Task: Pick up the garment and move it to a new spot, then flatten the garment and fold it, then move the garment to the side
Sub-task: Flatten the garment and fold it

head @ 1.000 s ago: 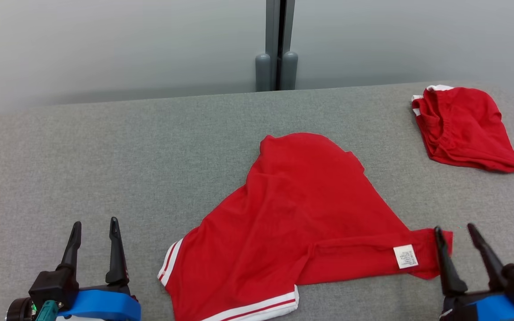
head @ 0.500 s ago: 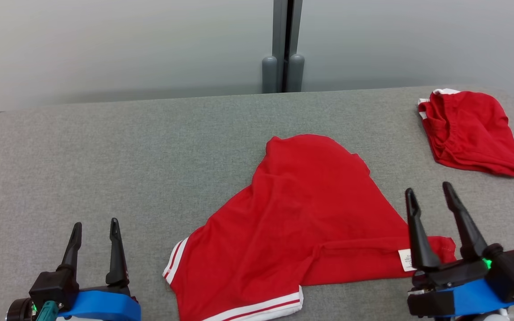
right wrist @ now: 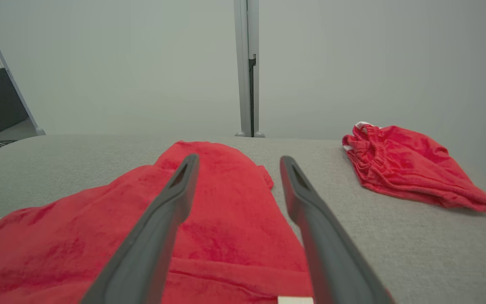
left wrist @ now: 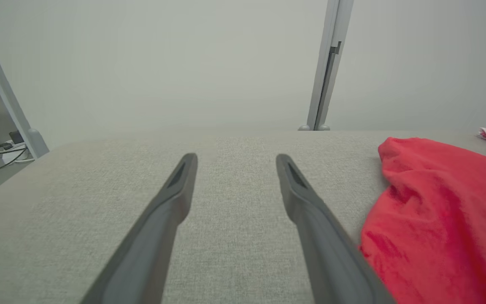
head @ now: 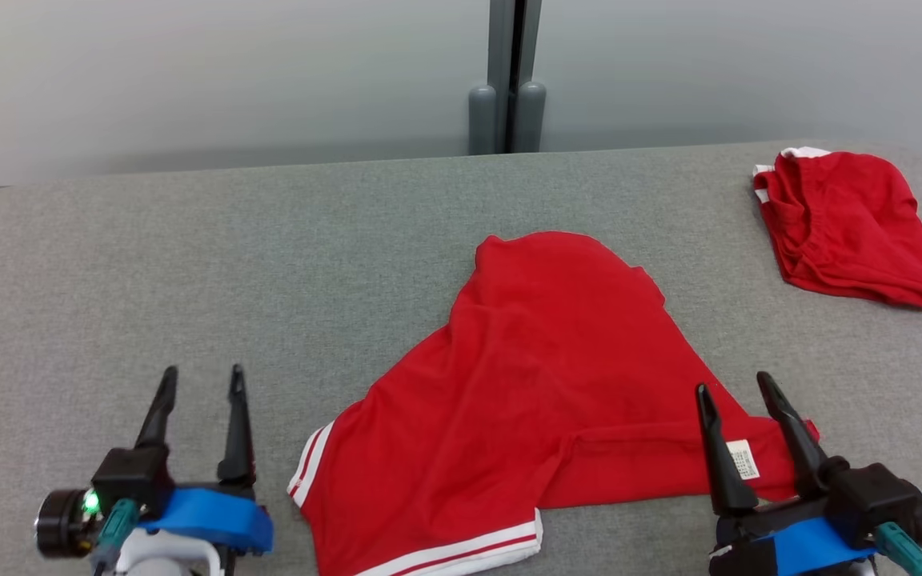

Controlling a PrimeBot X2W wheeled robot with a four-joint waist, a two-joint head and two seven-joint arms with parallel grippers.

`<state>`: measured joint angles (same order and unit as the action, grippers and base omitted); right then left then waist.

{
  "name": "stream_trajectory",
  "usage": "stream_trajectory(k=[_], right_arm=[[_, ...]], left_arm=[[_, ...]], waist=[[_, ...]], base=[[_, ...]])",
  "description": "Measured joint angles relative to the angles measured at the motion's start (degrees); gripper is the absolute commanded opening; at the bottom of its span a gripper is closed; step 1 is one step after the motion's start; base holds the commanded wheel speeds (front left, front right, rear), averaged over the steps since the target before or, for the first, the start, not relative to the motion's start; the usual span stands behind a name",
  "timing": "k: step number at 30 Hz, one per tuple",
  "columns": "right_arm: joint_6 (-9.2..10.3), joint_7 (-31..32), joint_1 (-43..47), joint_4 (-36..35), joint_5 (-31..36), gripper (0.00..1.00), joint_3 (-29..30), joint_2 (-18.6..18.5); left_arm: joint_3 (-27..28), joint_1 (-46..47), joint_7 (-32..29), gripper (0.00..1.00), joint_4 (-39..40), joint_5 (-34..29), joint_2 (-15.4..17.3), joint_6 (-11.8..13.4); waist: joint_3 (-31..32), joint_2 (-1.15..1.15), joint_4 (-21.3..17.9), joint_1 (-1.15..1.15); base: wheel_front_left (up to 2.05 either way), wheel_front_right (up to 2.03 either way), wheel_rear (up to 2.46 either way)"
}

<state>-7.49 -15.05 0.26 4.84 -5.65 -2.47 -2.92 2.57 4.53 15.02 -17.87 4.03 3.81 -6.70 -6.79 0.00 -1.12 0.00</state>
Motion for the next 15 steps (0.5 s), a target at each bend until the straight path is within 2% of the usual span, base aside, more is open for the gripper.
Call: stream_trajectory(k=[7, 15], right_arm=[[0.0, 0.0, -1.48, 3.87, 0.49, 1.0, -0.99, 0.04], [0.0, 0.0, -2.71, 6.16, 0.19, 1.0, -2.21, 0.05]], left_arm=[[-6.09, 7.48, 0.03, 1.0, -6.0, -0.76, 2.36, -0.43], [-19.04, 15.01, -4.71, 1.0, -16.31, 2.37, 5.63, -0.73]], waist=[[-0.45, 0.0, -1.36, 0.0], [-1.08, 0.0, -3.55, 0.0]], base=[[0.0, 0.0, 0.0], [0.0, 0.0, 0.0]])
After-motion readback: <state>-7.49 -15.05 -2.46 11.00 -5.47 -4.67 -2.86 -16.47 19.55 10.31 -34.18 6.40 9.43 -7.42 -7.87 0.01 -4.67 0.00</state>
